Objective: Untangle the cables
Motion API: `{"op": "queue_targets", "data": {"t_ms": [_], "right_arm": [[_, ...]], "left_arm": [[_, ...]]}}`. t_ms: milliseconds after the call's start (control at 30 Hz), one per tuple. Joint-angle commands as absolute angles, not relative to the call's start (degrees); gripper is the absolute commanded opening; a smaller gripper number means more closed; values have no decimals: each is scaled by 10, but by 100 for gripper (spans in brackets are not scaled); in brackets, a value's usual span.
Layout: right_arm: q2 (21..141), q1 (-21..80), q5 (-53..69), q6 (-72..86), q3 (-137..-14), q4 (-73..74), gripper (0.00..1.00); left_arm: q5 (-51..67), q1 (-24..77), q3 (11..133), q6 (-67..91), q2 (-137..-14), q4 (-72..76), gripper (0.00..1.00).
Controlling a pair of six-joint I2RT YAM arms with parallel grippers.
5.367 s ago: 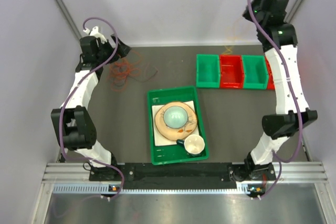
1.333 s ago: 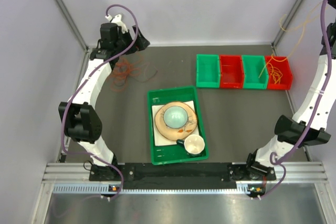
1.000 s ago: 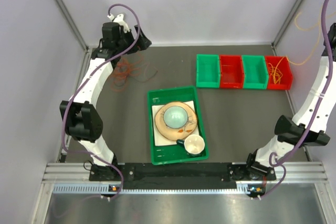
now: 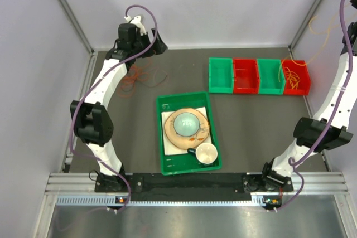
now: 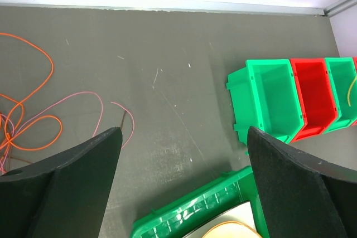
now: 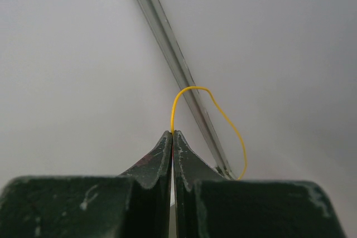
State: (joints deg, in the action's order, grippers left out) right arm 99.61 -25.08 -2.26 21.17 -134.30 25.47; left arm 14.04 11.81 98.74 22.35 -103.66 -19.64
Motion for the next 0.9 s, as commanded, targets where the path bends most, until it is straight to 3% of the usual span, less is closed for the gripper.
{"op": "queue_targets", "data": {"t_ms": [0,867], "right_arm": [[971,-264,-15,217,-1369,224,0],[957,-277,25,245,-1390,223,0]], "left_arm": [[137,123,1013,215,-1034,-184,99],[142,130,1006,212,-1018,-185,99]]}}
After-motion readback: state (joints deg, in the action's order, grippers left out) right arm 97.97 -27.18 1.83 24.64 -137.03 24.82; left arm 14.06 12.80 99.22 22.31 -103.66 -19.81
